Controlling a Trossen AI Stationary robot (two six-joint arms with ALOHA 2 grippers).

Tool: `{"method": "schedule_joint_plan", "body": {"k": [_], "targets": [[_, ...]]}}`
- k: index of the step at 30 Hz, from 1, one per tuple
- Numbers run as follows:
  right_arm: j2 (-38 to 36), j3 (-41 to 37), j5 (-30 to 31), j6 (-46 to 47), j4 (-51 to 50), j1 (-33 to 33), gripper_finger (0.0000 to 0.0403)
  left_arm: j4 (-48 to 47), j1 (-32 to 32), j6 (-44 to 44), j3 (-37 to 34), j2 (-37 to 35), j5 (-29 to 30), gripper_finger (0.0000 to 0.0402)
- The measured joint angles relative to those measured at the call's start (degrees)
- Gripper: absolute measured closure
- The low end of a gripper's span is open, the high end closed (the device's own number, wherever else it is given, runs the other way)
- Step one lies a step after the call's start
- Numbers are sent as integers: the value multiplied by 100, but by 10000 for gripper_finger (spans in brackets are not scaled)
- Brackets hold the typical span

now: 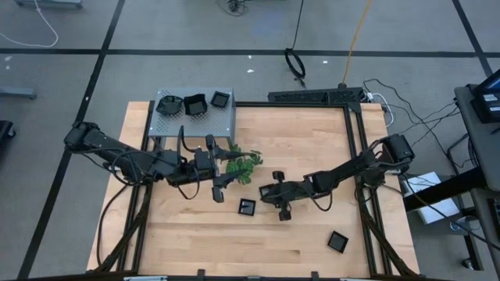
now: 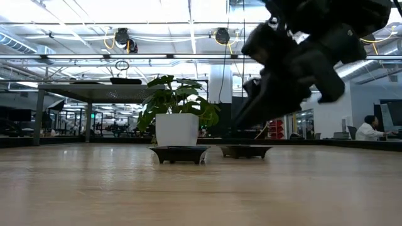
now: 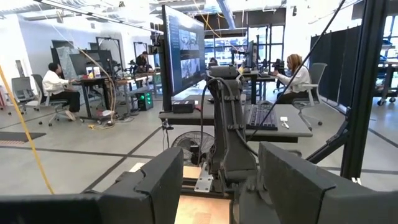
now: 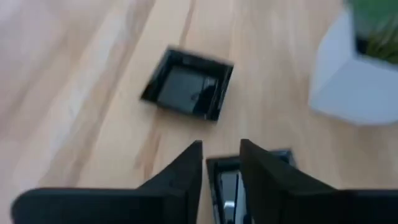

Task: Pick & Place Mini shaped plates
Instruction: Move the square plate to the center of the table

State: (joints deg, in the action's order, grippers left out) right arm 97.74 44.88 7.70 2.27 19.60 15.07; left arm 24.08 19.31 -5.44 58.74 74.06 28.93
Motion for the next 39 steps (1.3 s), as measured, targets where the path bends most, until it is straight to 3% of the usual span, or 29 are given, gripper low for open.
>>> {"method": "schedule_joint_plan", "body": {"k": [6, 12, 17, 20, 28, 39], "targets": [[-724, 0, -87, 695, -288, 26, 273, -7, 0, -1, 0, 0, -1, 188], [-1582, 0, -1195, 2183, -1582, 377, 273, -47, 0, -1, 0, 0, -2, 188], [-2004, 0, -2210, 3645, -2885, 1142, 284, -141, 0, -26, 0, 0, -4, 188], [-2095, 0, -2426, 4045, -3603, 1707, 287, -214, 0, -28, 0, 0, -4, 188], [-1908, -2, -1966, 3134, -4955, 2774, 288, -206, -59, -30, 0, 0, -10, 188], [-1313, -2, -1967, 1441, -5283, 2983, 289, -195, -66, -12, 0, 0, -6, 188]]}}
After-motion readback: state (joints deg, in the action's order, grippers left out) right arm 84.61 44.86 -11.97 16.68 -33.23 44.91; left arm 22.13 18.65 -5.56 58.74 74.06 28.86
